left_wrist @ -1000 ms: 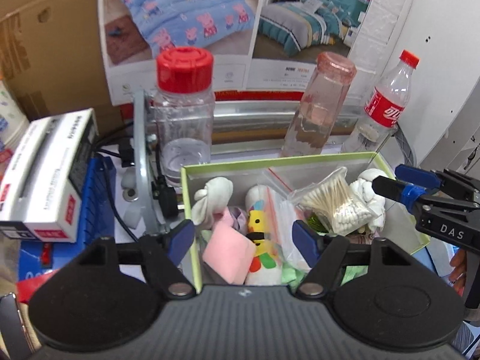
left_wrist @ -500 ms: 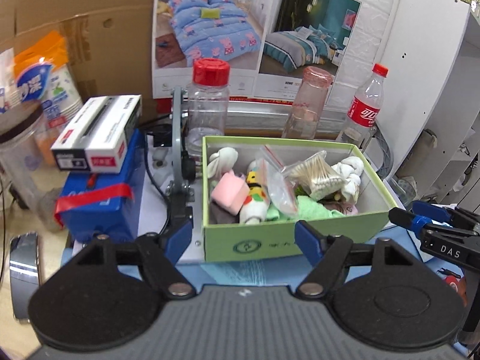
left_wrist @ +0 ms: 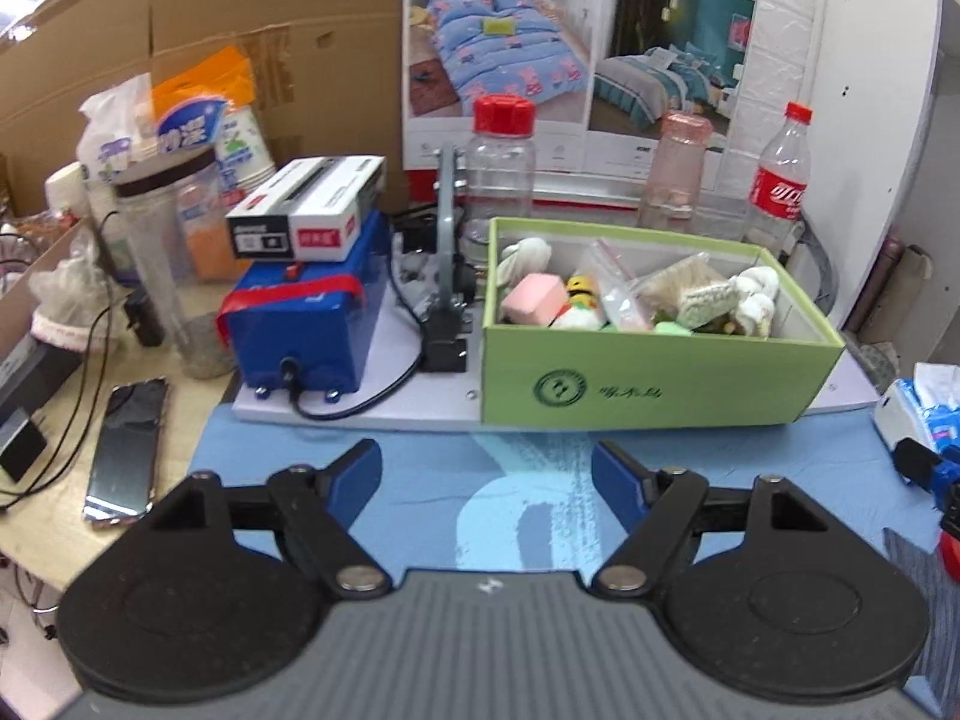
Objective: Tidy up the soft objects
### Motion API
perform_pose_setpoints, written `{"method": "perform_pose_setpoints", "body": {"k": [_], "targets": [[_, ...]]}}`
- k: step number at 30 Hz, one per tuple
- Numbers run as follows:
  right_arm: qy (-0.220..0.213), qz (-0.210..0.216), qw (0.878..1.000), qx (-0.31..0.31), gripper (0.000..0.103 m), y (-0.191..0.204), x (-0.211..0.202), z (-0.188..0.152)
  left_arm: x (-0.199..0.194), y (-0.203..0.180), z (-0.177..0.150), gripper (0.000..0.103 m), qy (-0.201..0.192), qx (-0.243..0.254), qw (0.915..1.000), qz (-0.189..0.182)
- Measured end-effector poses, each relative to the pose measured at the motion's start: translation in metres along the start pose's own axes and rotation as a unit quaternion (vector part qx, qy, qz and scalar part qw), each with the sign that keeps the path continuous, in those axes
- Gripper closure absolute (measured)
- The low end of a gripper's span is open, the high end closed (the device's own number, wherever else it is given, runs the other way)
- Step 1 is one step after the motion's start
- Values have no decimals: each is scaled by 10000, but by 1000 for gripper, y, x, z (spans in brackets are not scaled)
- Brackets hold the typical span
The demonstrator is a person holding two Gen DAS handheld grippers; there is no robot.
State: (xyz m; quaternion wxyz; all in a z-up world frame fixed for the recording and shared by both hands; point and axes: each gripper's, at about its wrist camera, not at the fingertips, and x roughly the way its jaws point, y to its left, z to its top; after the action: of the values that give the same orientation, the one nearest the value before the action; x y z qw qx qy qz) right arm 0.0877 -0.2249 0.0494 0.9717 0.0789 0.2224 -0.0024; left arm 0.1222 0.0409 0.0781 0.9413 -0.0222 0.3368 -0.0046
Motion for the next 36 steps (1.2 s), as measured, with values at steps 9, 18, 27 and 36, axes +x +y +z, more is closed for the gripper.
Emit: {"method": "perform_pose_setpoints", "body": {"k": [9, 18, 27, 36], "targets": [[248, 51, 9977, 632, 55, -6, -14, -22, -25, -2, -33, 26, -259, 73, 9984, 492], [346, -60, 9970, 689, 54, -6, -30, -30, -54, -11, -50, 24, -535, 211, 9965, 603], [372, -60, 9971, 656, 53, -3, -37, -31, -64, -15, -58, 24, -592, 253, 9962, 588], [592, -490, 9966, 307, 52, 1, -36, -40, -59, -25, -68, 21, -491, 336, 9972, 456]]}}
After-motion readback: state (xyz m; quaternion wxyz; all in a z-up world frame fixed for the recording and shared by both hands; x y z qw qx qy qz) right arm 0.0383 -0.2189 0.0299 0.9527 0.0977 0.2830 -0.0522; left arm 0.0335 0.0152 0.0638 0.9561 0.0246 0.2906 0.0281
